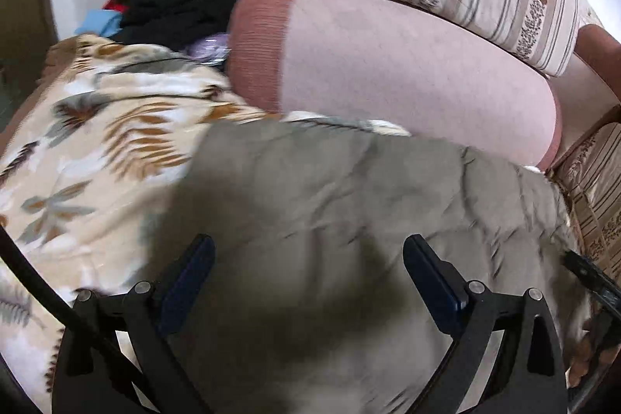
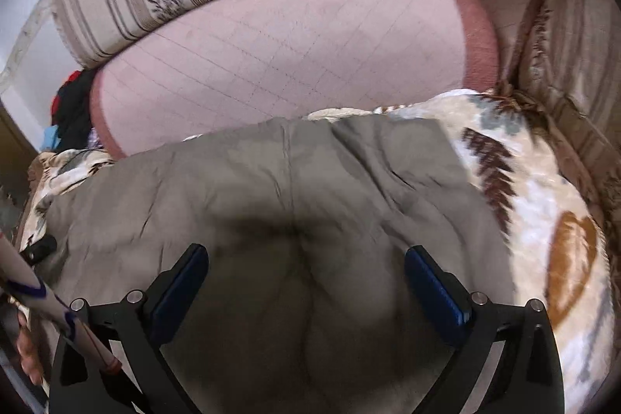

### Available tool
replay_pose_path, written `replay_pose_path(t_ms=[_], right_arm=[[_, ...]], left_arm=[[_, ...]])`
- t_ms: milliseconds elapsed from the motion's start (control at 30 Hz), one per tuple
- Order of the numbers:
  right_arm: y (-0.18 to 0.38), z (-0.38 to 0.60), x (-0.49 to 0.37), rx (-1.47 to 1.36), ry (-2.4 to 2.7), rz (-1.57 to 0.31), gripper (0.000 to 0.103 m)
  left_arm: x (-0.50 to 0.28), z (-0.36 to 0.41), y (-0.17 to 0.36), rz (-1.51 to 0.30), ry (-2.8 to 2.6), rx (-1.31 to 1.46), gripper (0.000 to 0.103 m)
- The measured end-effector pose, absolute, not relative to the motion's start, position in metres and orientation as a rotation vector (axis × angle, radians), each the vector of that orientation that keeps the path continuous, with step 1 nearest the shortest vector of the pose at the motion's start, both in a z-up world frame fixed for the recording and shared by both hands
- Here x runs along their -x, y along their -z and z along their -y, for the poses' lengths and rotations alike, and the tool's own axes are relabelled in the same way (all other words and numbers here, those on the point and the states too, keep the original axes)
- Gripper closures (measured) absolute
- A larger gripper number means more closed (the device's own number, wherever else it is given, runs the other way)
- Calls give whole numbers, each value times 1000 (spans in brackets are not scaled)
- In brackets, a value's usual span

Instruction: Fold large clothes

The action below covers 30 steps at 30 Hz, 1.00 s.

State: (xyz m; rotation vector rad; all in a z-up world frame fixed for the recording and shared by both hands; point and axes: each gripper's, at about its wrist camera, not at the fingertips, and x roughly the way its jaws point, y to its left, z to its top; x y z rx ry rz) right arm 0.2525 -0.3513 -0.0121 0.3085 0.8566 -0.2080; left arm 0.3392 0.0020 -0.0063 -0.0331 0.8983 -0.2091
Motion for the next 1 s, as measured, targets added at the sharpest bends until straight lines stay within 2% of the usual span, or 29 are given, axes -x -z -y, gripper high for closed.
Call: replay_pose_path(t_ms=[200, 300, 500, 667, 833, 933, 1000], right_arm=[[25, 370, -175, -331, 271, -844, 0], [44, 384, -155, -338, 344, -906, 0], [49, 414, -120, -541, 335, -890, 0], [62, 425, -106, -665, 249, -902, 0], [89, 424, -105, -800, 140, -890, 0], [112, 423, -120, -909, 17, -906, 0], [120, 424, -128, -965, -7, -893, 0]], left_arm=[[-315, -58, 32, -934, 89, 1, 5], [-310, -78, 36, -933, 28, -6, 5], [-279, -111, 10, -935, 140, 146, 5], [-267, -140, 35, -999, 296, 326, 5], [-268, -144, 73, -1051, 460, 451, 5], [-279, -124, 92, -1118, 619, 553, 5], [-283, -101, 96, -1137, 575, 514, 3]])
